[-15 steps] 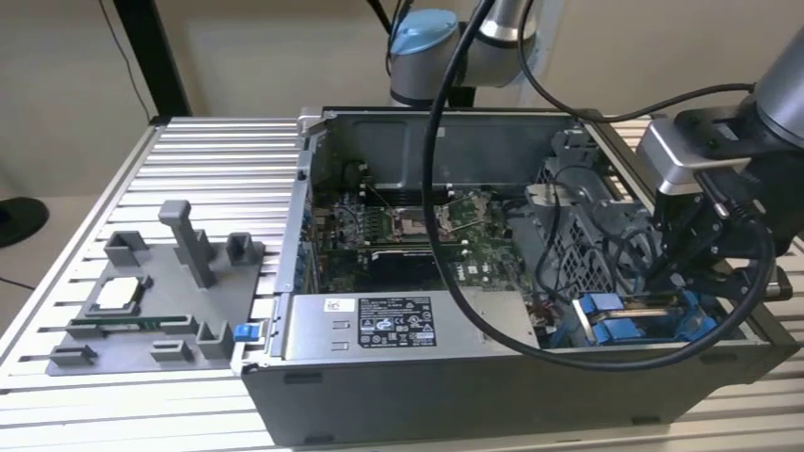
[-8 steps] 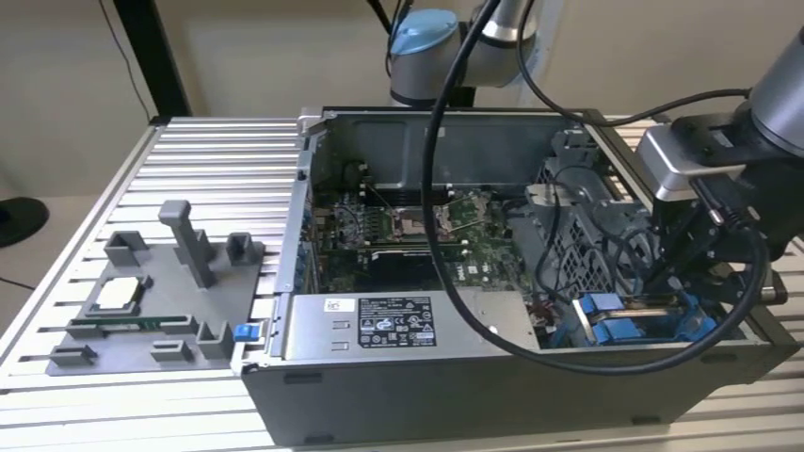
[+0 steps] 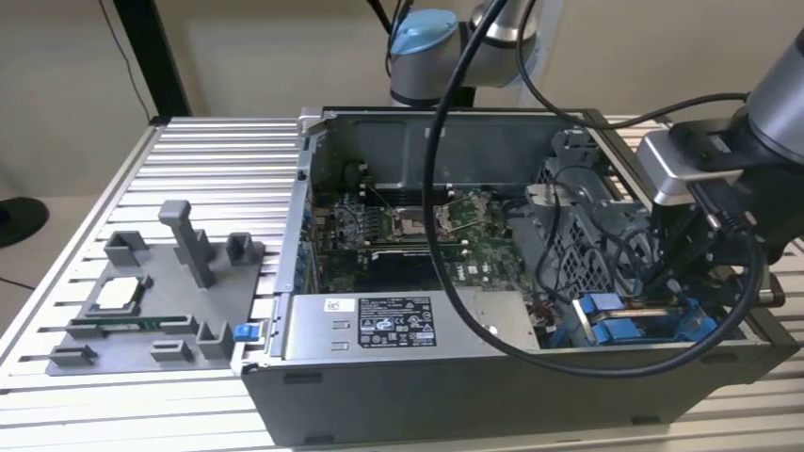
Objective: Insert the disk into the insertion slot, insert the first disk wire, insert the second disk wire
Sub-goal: 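Insert the second disk wire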
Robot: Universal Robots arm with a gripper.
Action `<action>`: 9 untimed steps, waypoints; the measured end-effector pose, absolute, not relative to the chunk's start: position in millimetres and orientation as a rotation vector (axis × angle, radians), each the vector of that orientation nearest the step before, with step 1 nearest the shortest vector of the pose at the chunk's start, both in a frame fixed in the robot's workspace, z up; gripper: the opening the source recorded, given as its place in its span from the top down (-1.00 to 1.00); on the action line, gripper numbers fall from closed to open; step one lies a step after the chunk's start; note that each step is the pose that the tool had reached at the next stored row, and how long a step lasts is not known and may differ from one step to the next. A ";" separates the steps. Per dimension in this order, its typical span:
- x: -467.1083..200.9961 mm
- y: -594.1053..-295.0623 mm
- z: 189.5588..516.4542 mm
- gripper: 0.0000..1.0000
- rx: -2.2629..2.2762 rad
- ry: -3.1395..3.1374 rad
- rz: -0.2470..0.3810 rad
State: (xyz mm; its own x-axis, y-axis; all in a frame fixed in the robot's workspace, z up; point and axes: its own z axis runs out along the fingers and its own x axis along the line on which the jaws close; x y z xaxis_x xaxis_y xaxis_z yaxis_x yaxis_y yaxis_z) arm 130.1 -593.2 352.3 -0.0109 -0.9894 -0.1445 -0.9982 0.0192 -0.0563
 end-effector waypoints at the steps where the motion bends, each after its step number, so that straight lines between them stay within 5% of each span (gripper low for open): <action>1: 130.3 -593.2 351.9 1.00 -2.103 2.135 0.092; 9: 130.7 -592.2 348.7 1.00 -2.102 2.133 0.089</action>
